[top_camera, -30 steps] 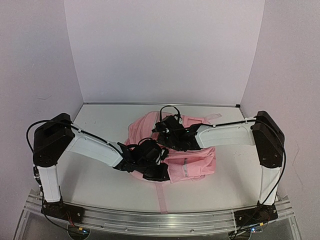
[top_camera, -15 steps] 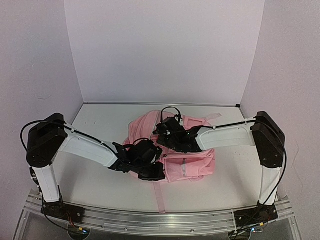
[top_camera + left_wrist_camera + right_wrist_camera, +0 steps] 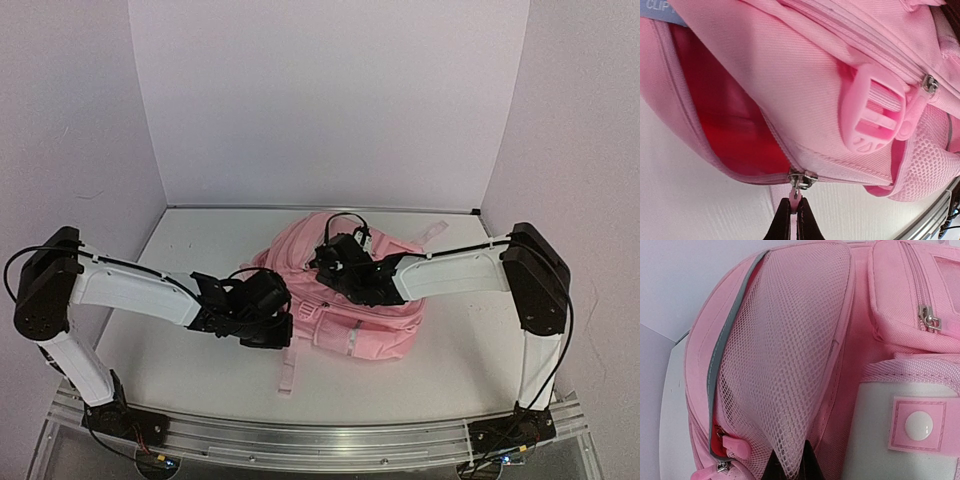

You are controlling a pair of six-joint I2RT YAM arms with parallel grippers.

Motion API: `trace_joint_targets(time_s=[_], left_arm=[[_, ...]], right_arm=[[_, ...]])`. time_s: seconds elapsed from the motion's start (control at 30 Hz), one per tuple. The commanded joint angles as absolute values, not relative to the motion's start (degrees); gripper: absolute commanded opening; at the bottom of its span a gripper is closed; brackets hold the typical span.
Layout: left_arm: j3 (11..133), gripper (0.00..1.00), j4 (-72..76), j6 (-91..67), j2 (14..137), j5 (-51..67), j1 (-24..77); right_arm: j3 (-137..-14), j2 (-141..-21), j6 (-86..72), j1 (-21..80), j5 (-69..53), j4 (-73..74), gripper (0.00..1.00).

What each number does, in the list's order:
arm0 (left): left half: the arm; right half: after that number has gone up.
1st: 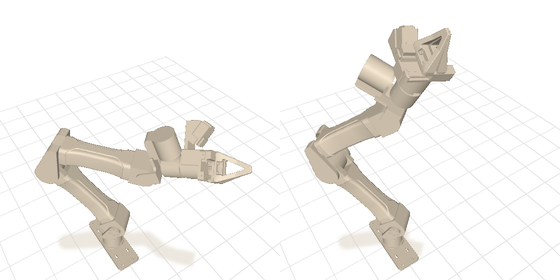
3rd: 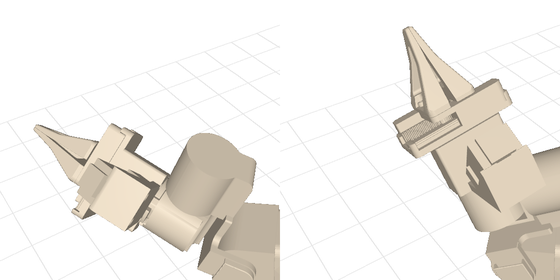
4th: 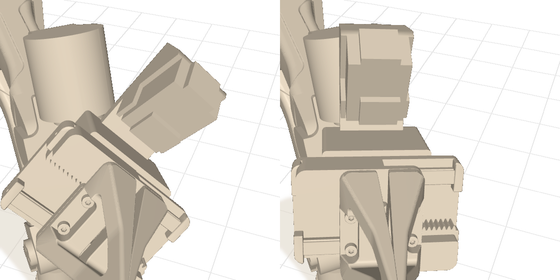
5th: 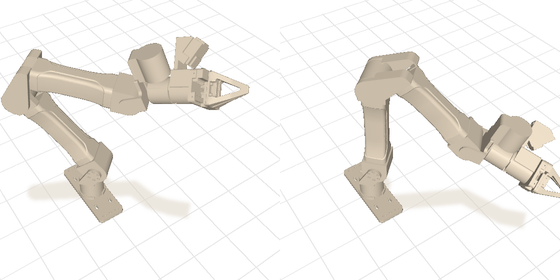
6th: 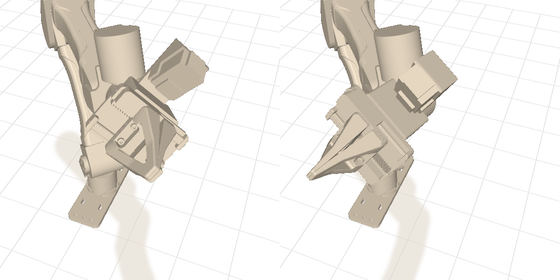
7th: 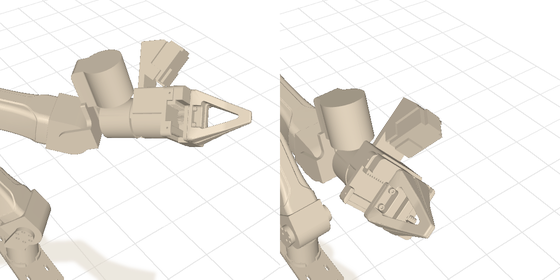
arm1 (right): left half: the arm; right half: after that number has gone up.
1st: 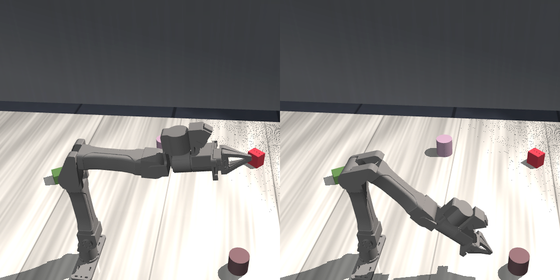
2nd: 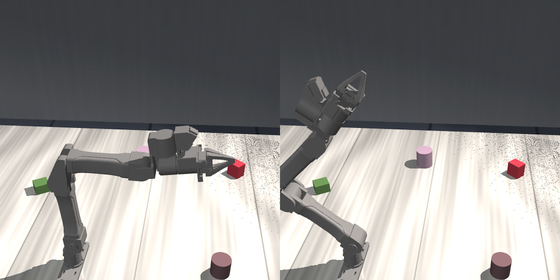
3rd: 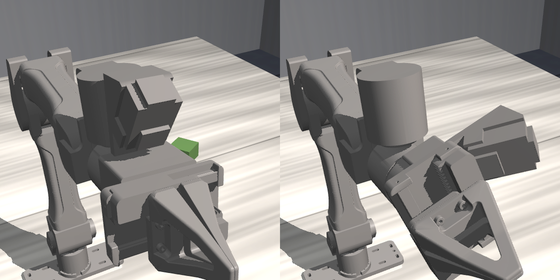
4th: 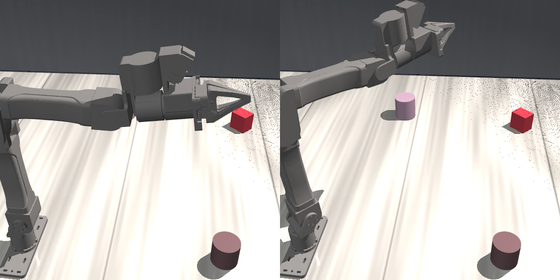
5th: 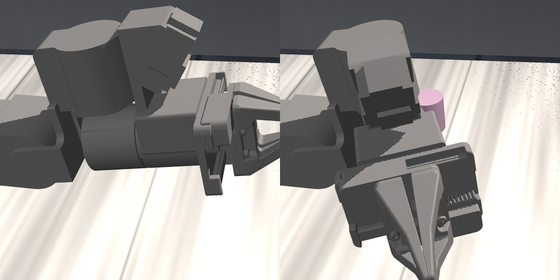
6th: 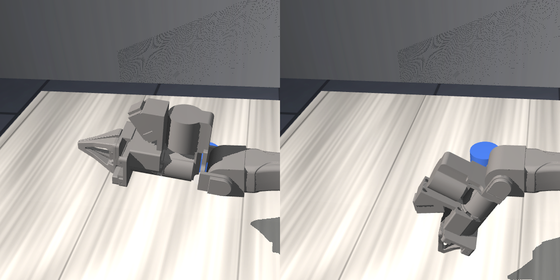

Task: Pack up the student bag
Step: Zip the student bag at the center of the board.

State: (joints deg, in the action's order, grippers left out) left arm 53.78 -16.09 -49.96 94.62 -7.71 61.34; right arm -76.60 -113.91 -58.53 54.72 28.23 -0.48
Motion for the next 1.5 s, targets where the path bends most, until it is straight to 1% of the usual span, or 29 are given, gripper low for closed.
trace_joint_targets(time_s=[0.0,0.17,0.4,0.53,0.57,0.6,0.63,0.67,0.73,0.8,0.87,0.97,1.13,1.23,1.37,1.47], left_arm=[[51.03,0.0,-23.84,-46.43,91.05,-13.23,55.3],[50.51,0.0,-21.79,-40.51,90.57,-12.81,48.61],[49.84,0.0,-17.6,-32.83,89.84,-13.43,40.66],[50.49,0.0,-12.73,-26.39,89.3,-6.54,40.26],[50.4,0.0,-11.43,-25.0,89.09,-4.3,40.25],[50.15,0.0,-10.56,-24.13,88.89,-2.4,40.3],[49.76,0.0,-9.63,-23.49,88.46,-0.1,40.26],[49.21,0.0,-8.94,-22.88,88.08,2.3,40.26],[48.1,0.0,-7.86,-22.52,86.88,5.65,40.26],[46.94,0.0,-7.06,-22.54,85.56,7.46,40.24],[45.99,0.0,-6.85,-22.99,84.17,8.14,40.27],[44.93,0.0,-7.3,-24.57,82.39,6.94,40.25],[44.91,0.0,-8.53,-28.09,81.86,4.9,40.25],[45.25,0.0,-8.83,-29.04,82.01,5.28,40.19],[45.13,0.0,-9.14,-29.51,81.75,4.83,40.18],[45.09,0.0,-9.67,-29.91,81.62,4.47,40.18]], right_arm=[[-75.04,-109.74,-53.25,52.43,33.07,-3.81,0.0],[-68.77,-105.75,-45.69,52.46,26.75,-12.26,0.0],[-63.49,-100.86,-35.85,52.38,20.89,-15.22,0.0],[-62.11,-98.39,-27.18,52.68,13.83,-16.39,0.0],[-61.76,-97.5,-24.68,53.09,12.29,-16.57,0.05],[-61.59,-96.57,-22.52,53.68,11.23,-16.61,0.13],[-61.57,-95.38,-20.81,54.53,10.67,-16.57,0.24],[-61.69,-94.47,-18.69,55.47,10.6,-16.36,0.32],[-62.23,-92.69,-15.52,57.83,10.88,-15.09,0.54],[-62.87,-91.87,-13.16,60.41,11.96,-13.48,0.66],[-63.17,-91.95,-11.49,63.79,12.85,-12.61,0.71],[-63.33,-93.93,-10.8,66.72,13.25,-12.39,0.72],[-66.84,-102.43,-10.34,68.72,11.97,-12.14,0.56],[-69.99,-106.57,-10.0,69.26,12.95,-11.85,0.52],[-72.88,-110.95,-9.06,70.27,14.42,-10.98,0.5],[-73.99,-113.15,-8.57,71.13,15.14,-10.25,0.45]])
